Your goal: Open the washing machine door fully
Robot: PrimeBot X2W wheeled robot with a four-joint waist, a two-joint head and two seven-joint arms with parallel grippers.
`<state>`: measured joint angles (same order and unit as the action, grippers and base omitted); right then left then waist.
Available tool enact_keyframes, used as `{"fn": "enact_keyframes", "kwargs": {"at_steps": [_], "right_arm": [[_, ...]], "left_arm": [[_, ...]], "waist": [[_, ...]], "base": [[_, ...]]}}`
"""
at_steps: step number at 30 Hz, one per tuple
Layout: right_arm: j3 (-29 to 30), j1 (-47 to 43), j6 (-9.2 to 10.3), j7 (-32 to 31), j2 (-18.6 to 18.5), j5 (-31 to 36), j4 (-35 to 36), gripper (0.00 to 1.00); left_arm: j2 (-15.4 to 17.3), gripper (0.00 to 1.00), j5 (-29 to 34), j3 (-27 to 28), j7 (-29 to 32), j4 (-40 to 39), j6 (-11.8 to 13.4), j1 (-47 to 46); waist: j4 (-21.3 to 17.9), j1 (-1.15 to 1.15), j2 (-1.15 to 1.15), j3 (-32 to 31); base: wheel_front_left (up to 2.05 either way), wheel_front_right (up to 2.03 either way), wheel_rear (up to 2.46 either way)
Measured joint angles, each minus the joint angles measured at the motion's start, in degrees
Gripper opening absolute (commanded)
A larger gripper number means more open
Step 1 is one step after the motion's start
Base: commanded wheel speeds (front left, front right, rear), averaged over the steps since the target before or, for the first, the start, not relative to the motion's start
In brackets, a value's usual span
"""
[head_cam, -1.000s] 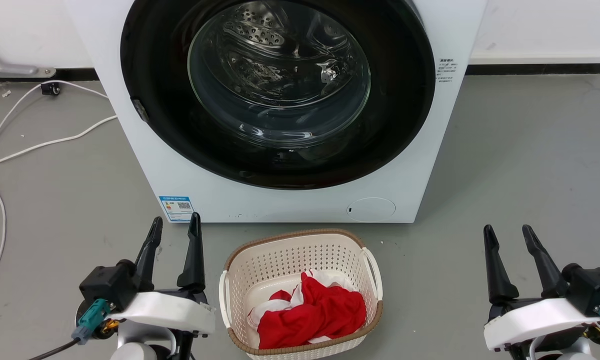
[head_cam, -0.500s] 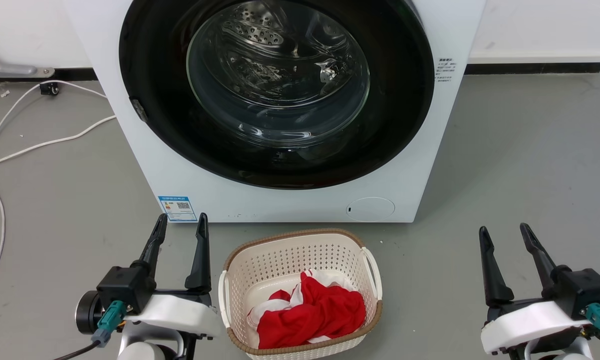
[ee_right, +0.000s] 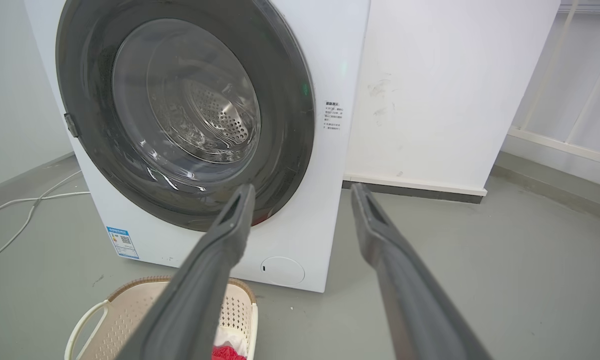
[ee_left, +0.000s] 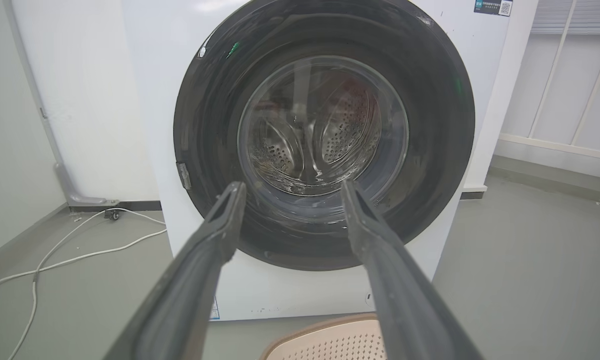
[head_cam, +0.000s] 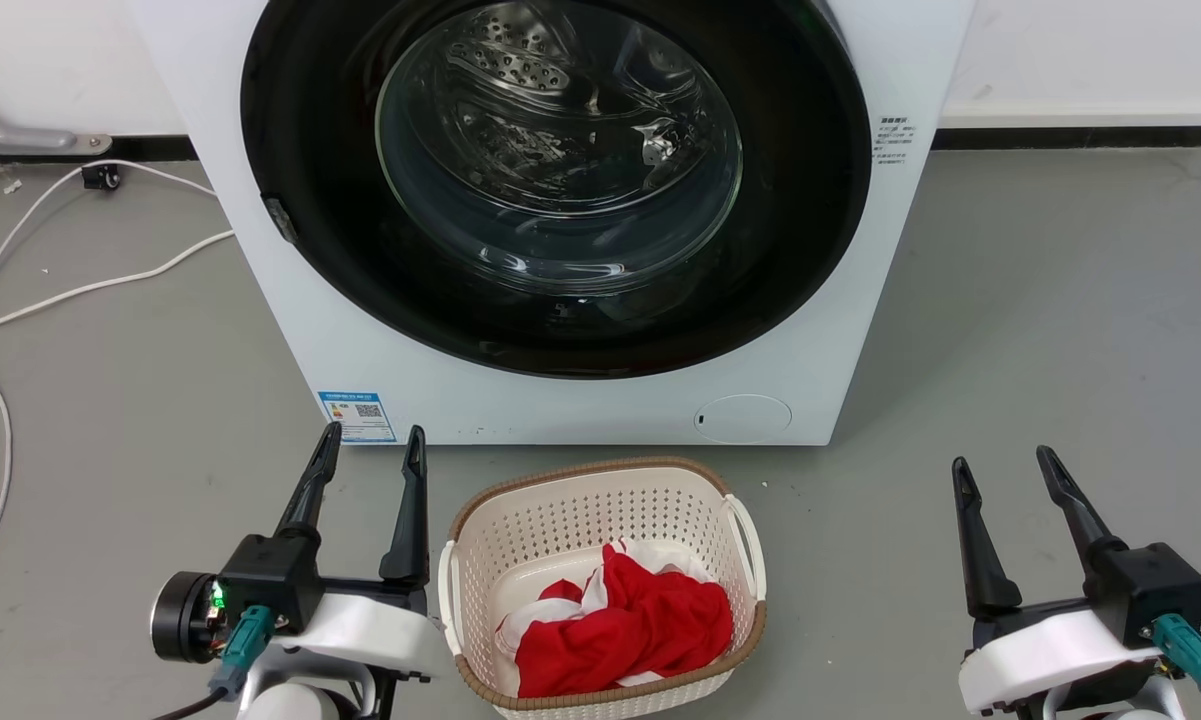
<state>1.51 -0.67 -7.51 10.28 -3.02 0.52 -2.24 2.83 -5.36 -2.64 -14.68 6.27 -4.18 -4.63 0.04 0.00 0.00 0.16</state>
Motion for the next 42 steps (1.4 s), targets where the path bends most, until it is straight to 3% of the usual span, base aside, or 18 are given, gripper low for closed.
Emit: {"fn": "enact_keyframes", "kwargs": {"at_steps": [18,19,20,23,25,35,36,40,42], "right_arm": [[0.65,-0.52,0.00,0.36,0.01,-0.38,-0.46,1.00],[0.71,-0.52,0.00,0.37,0.01,-1.26,-0.59,0.67],[0.75,-0.52,0.00,0.68,0.01,-2.16,-0.64,0.04],[0.83,-0.51,0.00,1.47,0.02,-5.58,-0.85,0.00],[0.82,-0.47,0.00,2.22,0.02,-12.24,-1.22,0.00],[-2.33,2.46,0.02,4.65,0.09,-70.50,-0.57,0.00],[-2.33,2.46,0.02,4.65,0.09,-70.50,-0.57,0.00],[-1.74,4.34,0.02,4.76,0.12,-86.02,2.04,0.00],[-0.34,5.95,0.02,4.77,0.11,-90.27,2.55,0.00]], "left_arm": [[0.01,1.00,1.49,-0.12,-0.23,0.16,0.40,-0.09],[0.01,1.00,1.49,-0.14,-0.23,0.19,0.40,-0.09],[0.01,1.00,1.49,-0.12,-0.23,0.20,0.40,-0.10],[0.01,1.00,1.49,-0.12,-0.23,0.20,0.40,-0.11],[0.01,1.00,1.47,-0.10,-0.23,0.21,0.40,-0.12],[0.02,1.00,1.33,0.12,-0.32,0.22,0.41,-0.13],[0.02,1.00,1.33,0.12,-0.32,0.22,0.41,-0.13],[0.02,1.00,1.14,0.42,-0.38,-0.04,0.43,-0.26],[0.02,1.00,1.13,0.55,-0.38,-0.21,0.66,-0.37]], "waist": [[0.19,0.00,0.00,0.23],[0.19,0.00,0.00,0.23],[0.20,0.00,0.00,0.24],[0.24,0.00,0.00,0.28],[0.25,0.00,0.00,0.25],[-0.11,0.00,0.00,0.39],[-0.11,0.00,0.00,0.39],[-0.44,0.00,0.00,0.81],[-0.61,0.00,0.00,1.13]], "base": [[0.00,0.00,0.00],[0.00,0.00,0.00],[0.00,0.00,0.00],[0.00,0.00,0.00],[0.00,0.00,0.00],[0.00,0.00,0.00],[0.00,0.00,0.00],[0.00,0.00,0.00],[0.00,0.00,0.00]]}}
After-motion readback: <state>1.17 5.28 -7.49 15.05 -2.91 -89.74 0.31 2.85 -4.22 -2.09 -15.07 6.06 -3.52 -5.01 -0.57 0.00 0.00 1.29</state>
